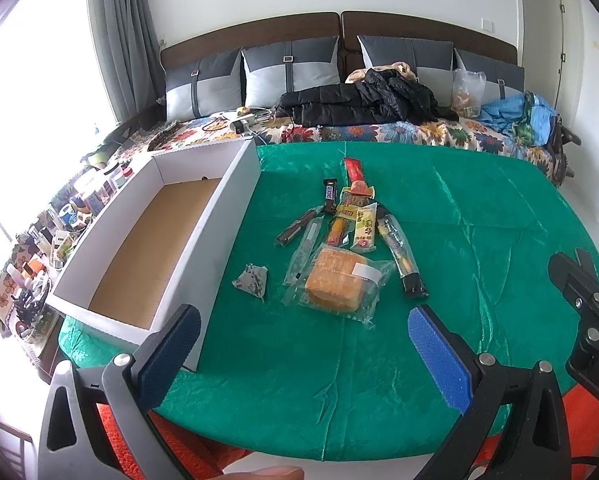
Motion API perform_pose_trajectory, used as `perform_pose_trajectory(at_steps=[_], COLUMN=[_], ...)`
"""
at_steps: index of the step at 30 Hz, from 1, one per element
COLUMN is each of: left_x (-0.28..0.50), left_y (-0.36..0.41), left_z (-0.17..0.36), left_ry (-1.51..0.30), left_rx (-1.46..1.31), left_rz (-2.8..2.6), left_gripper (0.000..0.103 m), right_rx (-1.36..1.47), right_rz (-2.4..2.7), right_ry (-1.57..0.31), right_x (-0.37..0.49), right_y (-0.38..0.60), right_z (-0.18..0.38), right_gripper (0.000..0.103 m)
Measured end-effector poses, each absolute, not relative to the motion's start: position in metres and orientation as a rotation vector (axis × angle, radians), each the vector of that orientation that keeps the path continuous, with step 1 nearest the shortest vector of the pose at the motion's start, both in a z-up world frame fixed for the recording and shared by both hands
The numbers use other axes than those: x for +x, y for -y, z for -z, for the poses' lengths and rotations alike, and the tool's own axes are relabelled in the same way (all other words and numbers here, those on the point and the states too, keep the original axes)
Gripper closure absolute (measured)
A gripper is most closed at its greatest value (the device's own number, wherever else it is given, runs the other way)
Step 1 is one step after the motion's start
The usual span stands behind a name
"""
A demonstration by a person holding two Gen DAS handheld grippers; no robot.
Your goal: Organize snacks
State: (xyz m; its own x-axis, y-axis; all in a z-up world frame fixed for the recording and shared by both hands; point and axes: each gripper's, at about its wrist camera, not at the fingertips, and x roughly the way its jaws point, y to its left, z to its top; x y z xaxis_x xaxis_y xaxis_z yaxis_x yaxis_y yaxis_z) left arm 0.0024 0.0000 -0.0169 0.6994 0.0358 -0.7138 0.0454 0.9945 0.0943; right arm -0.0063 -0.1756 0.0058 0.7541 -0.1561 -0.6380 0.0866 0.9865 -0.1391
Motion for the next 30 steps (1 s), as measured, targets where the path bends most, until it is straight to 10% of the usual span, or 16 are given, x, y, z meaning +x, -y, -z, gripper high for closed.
perform_pose_trajectory(at_steps=[17,30], left_x=[0.009,0.045], left_y=[-0.007,-0.03], left_z=[0.031,0.164], left_ry=[-0.823,-1.156], left_rx=[0.12,0.013], left_rz=[-0.004,0.038], left_gripper=[0.0,0.0], right_rx=[-0.105,-0.053], right_rz=[0.129,0.072], right_ry=[-0.722,-0.773], right_x=[-0.003,0.018], right_y=[0.175,0.19], right_z=[-0.001,0.057], right_gripper=[0.009,0.009])
